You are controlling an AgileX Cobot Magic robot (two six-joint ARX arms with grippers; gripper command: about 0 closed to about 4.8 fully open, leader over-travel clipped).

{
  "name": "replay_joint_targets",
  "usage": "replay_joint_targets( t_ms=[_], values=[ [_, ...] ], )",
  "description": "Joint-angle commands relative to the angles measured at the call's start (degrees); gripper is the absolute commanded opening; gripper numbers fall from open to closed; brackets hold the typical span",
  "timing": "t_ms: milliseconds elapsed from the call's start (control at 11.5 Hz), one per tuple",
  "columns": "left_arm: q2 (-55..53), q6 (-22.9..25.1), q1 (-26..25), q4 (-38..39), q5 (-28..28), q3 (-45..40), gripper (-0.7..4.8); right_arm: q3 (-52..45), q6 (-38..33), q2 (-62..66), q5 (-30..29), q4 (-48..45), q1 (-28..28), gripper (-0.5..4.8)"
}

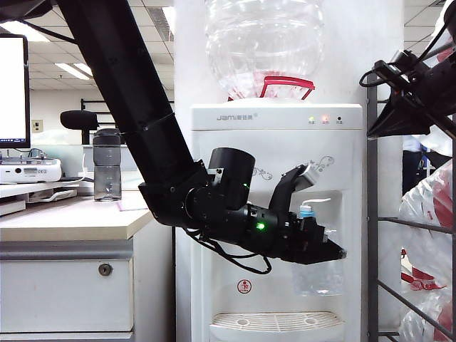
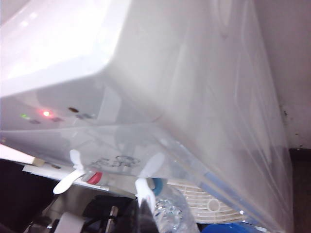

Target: Pick up the plastic mug from the left desk, go to the cold water outlet of the water dispenser, press the vertical switch to get some water, then put the mug back on the desk.

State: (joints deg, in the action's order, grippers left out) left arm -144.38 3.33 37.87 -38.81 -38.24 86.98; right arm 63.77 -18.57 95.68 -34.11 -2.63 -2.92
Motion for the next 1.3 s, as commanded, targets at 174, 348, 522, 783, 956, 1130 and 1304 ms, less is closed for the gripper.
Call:
replay_joint_targets(
  t_ms=[174, 348, 522, 783, 956, 1130, 1304],
  values=[
    [0.74, 0.72, 0.63, -3.69, -1.44, 0.37, -0.06, 0.13, -0.07, -0.37, -0.55, -0.70, 0.04, -0.06],
    [0.74, 0.72, 0.63, -3.65, -1.40, 0.42, -0.06, 0.13, -0.07, -0.37, -0.57, -0.68, 0.07, -0.06],
    [0.74, 0.70, 0.61, -3.65, -1.22, 0.42, -0.06, 0.13, -0.07, -0.37, -0.57, -0.68, 0.07, -0.06],
    [0.74, 0.24, 0.59, -3.61, -0.28, 0.44, -0.06, 0.15, -0.04, -0.37, -0.59, -0.68, 0.07, -0.06],
    [0.74, -0.39, 0.57, -3.58, 0.07, 0.46, -0.06, 0.13, -0.04, -0.37, -0.59, -0.68, 0.07, -0.06],
    [0.74, -0.61, 0.52, -3.48, 0.11, 0.46, -0.06, 0.13, -0.04, -0.37, -0.59, -0.70, 0.07, -0.06],
    [0.74, -1.36, 0.52, -2.51, 1.03, 0.79, -0.06, 0.15, -0.07, -0.37, -0.59, -0.68, 0.07, -0.06]
  ],
)
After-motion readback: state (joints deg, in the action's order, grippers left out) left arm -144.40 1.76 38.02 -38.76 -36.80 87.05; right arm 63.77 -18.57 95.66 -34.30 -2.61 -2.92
